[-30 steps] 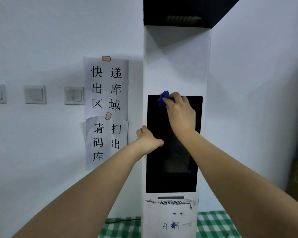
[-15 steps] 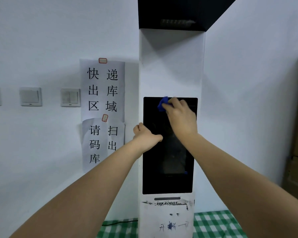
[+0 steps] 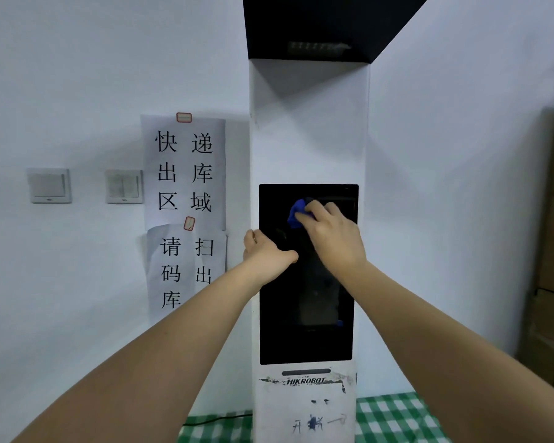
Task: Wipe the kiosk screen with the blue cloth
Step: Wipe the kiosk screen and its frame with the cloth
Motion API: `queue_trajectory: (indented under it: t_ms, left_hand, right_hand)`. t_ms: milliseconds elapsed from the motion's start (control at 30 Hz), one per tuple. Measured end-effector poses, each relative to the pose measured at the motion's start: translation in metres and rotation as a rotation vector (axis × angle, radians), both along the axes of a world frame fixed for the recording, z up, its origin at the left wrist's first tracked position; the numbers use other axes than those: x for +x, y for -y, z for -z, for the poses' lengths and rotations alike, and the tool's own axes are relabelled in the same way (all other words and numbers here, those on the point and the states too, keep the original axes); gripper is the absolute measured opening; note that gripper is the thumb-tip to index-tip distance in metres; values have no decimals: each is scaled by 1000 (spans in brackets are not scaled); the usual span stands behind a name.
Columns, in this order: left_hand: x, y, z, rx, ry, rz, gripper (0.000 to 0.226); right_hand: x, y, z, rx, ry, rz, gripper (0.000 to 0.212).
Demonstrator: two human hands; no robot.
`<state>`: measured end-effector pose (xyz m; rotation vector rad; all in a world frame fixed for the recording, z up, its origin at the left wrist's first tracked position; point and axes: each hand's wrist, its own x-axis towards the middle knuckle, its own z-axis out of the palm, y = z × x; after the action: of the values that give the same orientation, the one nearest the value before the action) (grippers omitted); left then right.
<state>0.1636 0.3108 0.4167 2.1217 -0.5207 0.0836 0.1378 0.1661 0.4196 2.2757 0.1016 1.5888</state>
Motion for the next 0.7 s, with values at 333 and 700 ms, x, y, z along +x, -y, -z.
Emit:
queue_trajectory:
  t_ms: [333,700]
  left_hand:
    - [2,0,1,-11,8,-3,85]
    - [3,-1,2,6,12,11,86]
  right_hand:
    - [7,-9,-13,384,128,19,33]
    - [-2,8,-28,529,163,46,32]
